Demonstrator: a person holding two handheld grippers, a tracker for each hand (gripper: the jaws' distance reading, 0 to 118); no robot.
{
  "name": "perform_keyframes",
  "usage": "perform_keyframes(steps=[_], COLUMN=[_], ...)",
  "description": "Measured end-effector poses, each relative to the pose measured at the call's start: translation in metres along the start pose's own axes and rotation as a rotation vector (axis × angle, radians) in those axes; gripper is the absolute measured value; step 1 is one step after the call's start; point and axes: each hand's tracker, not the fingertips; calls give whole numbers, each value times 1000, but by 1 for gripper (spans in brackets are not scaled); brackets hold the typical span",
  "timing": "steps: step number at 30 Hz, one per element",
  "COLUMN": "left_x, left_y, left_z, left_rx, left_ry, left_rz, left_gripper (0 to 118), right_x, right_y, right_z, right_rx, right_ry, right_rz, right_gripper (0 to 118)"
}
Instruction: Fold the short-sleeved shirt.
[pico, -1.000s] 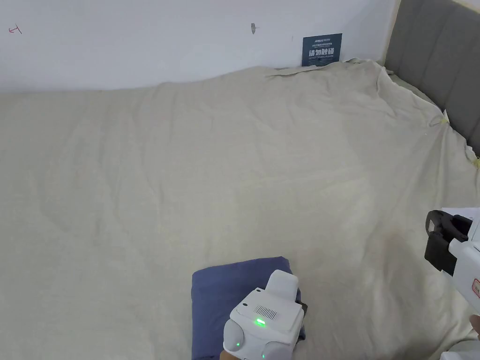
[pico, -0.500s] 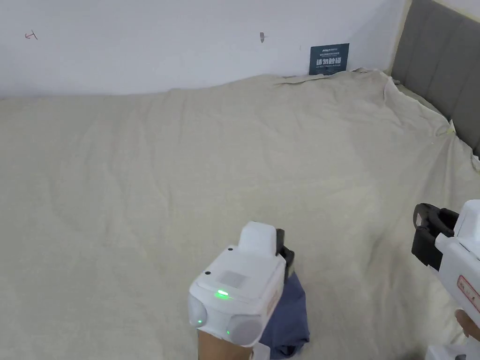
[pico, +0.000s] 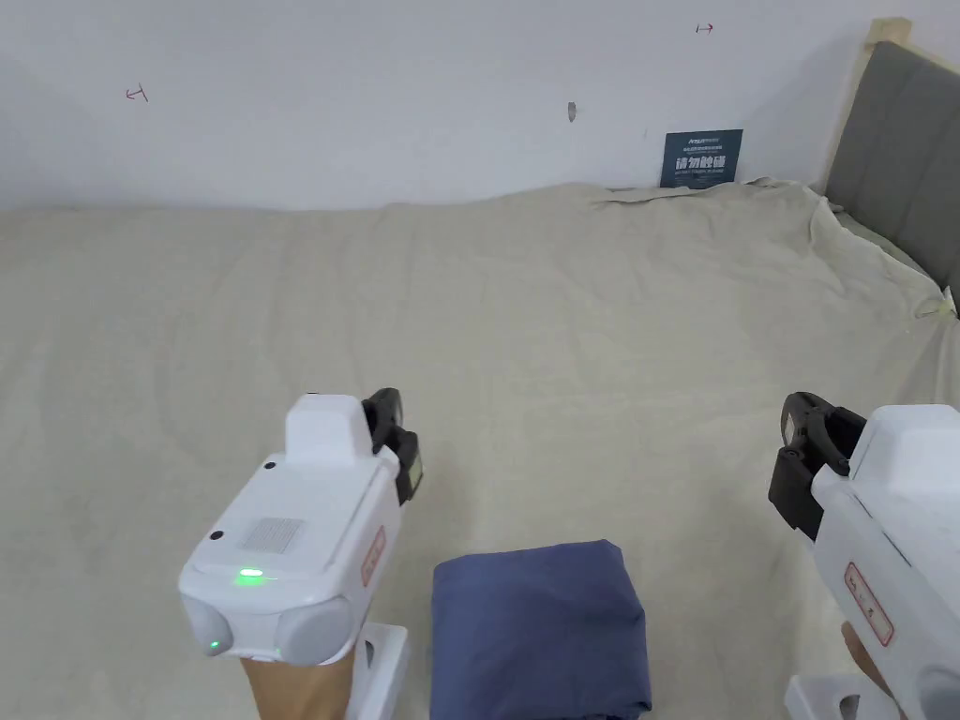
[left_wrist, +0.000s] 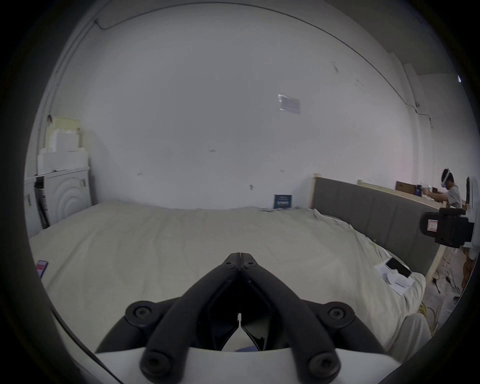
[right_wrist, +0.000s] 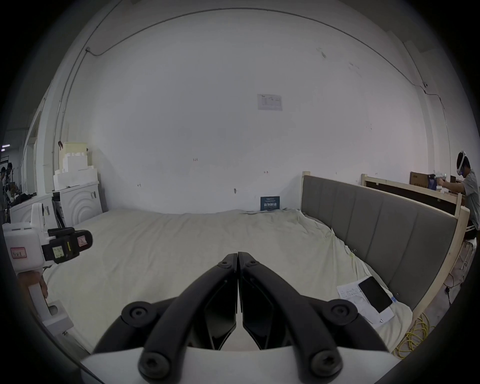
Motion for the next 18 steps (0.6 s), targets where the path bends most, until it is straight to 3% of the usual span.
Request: perform_keyframes(steps=[9, 18], left_x=[-46, -55], left_y=[-5, -13], left_z=[29, 34], left_rx=[52, 44], left_ry=[132, 155], left_rz=[-17, -11], left_gripper=[0, 0], right_x=[-21, -27], right_y=[-10, -15], right_z=[1, -5], right_rx=[73, 65], right_ry=[-26, -11], right_rz=[28, 18], right_gripper=[0, 0])
